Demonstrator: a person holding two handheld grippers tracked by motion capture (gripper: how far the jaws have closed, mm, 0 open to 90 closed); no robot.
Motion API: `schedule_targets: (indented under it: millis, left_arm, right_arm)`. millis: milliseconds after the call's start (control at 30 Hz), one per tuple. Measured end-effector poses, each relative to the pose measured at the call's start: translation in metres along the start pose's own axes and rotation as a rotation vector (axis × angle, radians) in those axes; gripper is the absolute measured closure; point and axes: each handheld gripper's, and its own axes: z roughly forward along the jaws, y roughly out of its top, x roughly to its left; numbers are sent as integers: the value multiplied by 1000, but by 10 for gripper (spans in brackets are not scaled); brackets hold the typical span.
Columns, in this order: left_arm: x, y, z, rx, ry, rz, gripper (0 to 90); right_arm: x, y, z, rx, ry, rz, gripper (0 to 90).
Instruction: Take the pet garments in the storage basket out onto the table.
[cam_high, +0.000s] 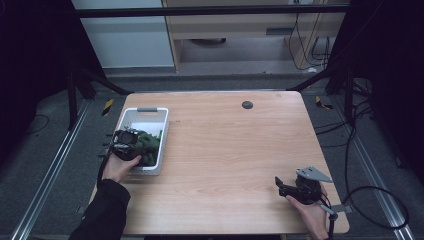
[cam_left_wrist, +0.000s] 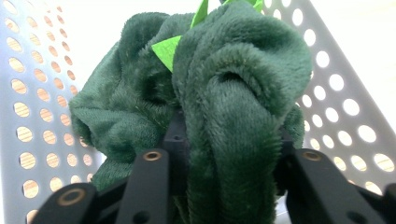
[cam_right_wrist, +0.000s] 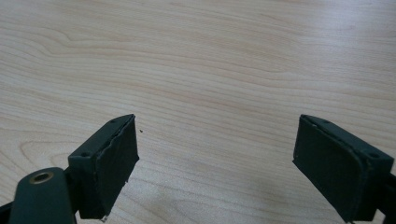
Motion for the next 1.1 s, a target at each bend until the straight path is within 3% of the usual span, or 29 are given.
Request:
schedule_targets:
  millis: [433,600,833,1100]
  left_arm:
    - [10,0,-16,-32,-46,-25,739]
    - [15,3,-31,-42,-48,-15,751]
    - [18,6,-52,-93,-56,-10,755]
    - [17,7,-75,-127,-50,23,757]
  right_arm:
    - [0,0,1,3,-2,-5,139]
    - [0,0,1,4,-2,-7,139]
    - [0,0,1,5,-5,-10,139]
    - [0,0,1,4,-7,-8,139]
